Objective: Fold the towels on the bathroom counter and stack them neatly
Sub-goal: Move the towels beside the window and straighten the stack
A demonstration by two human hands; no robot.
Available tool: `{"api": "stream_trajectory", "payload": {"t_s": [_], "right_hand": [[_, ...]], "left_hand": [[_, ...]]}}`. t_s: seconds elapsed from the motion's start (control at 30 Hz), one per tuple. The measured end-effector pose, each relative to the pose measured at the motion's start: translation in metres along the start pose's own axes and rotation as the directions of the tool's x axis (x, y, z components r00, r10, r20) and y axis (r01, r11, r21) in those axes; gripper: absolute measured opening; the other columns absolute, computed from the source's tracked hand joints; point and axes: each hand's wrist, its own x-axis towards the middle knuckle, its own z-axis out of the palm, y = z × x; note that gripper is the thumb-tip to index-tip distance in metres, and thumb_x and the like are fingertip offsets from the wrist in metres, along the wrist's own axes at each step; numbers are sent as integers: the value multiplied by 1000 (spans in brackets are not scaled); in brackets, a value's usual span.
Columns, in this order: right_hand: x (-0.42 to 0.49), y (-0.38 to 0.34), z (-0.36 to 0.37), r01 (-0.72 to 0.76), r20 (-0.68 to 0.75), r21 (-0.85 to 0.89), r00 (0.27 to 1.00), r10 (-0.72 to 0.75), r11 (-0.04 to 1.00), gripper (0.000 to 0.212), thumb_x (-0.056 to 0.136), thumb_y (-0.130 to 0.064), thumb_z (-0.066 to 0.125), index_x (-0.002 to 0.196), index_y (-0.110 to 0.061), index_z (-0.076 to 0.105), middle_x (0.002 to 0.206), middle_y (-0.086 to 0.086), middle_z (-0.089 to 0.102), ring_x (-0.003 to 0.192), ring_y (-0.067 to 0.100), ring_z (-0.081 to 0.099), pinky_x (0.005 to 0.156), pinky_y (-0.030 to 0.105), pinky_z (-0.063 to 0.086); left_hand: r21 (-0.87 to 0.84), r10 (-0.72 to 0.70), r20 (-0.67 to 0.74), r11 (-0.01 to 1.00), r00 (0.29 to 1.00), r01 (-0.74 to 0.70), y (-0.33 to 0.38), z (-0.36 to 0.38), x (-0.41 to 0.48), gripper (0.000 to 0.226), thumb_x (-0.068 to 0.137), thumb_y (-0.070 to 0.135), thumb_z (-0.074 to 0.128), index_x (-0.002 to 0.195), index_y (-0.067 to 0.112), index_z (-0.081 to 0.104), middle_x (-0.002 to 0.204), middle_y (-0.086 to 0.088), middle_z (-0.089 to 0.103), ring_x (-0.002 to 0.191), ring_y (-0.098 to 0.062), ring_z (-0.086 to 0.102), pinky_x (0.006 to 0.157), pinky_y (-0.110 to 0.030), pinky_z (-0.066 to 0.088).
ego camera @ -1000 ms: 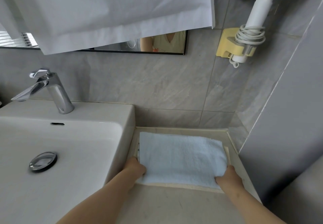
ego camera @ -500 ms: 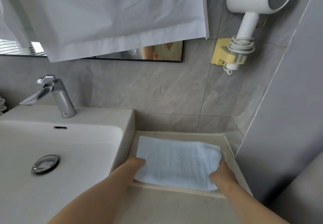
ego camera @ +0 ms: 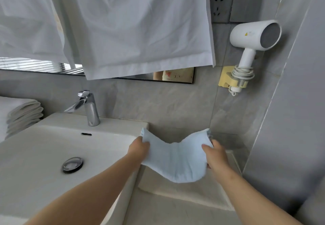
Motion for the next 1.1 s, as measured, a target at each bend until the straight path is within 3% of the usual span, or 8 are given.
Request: {"api": "stream_trajectory", "payload": {"t_s": [0.13, 0.23, 0.33, 0.6, 0.67, 0.83, 1.0, 1.1], "right_hand": [[-24, -36, 21, 49, 85, 123, 995, -60, 991, 16, 91, -8, 49, 98, -20, 57, 93, 1, 62, 78, 18, 58, 69, 32, 47], [-43, -56, 43, 68, 145, 170, 985, -93, 983, 16, 90, -7, 48, 87, -20, 56, 87, 3, 61, 71, 16, 56, 58, 27, 43], [-63, -71, 74, 72, 201, 218, 973, -117, 973, 17, 90, -6, 49, 86, -21, 57, 85, 1, 63, 69, 14, 57, 54, 25, 42], [-127, -103, 182, 70, 410, 222, 898, -159, 973, 17, 92, -9, 48, 100, -20, 59, 93, 3, 64, 78, 18, 60, 59, 27, 47], [-146, -112, 210, 83, 452, 218, 875, -176, 972, 17, 92, -9, 48, 92, -22, 59, 90, 1, 62, 76, 17, 58, 60, 27, 47], [-190, -129, 280, 93, 519, 222, 831, -198, 971, 15, 92, -9, 49, 92, -21, 58, 90, 4, 61, 75, 20, 57, 63, 29, 47], [-230, -139, 351, 89, 569, 226, 797, -206, 970, 17, 92, -9, 50, 86, -23, 58, 86, 2, 62, 75, 20, 57, 66, 30, 47], [-252, -137, 392, 117, 590, 189, 780, -208, 975, 12, 91, -10, 52, 95, -18, 60, 95, 7, 64, 84, 26, 61, 65, 31, 48]], "left_hand": [[-191, 3, -112, 981, 994, -24, -2, -45, -11, 34, 96, 19, 37, 126, 9, 48, 123, -14, 53, 106, -30, 51, 82, -35, 41], [-319, -7, -197, 946, 980, -57, -11, -82, -19, 18, 93, 13, 41, 107, 12, 51, 112, -14, 56, 96, -29, 50, 78, -35, 40], [-365, -28, -297, 927, 954, -87, -25, -120, -29, 16, 91, 11, 43, 104, 11, 52, 103, -12, 56, 91, -28, 50, 74, -34, 39], [-299, -50, -492, 947, 869, -115, -86, -237, -59, 9, 91, 11, 44, 94, 12, 52, 91, -11, 52, 84, -24, 45, 69, -32, 35], [-292, -56, -530, 949, 846, -120, -102, -269, -66, 8, 90, 11, 43, 86, 16, 48, 88, -8, 49, 83, -22, 43, 64, -30, 33], [-228, -74, -607, 970, 792, -83, -144, -352, -78, 15, 92, 14, 44, 105, 12, 52, 101, -12, 54, 89, -26, 48, 68, -30, 35], [-208, -87, -660, 976, 746, -70, -190, -431, -85, 19, 89, 12, 46, 98, 0, 57, 95, -15, 57, 80, -25, 47, 59, -31, 34], [-194, -98, -673, 980, 733, -47, -215, -471, -94, 18, 89, 12, 44, 98, 2, 56, 94, -11, 57, 80, -22, 47, 56, -28, 34]]}}
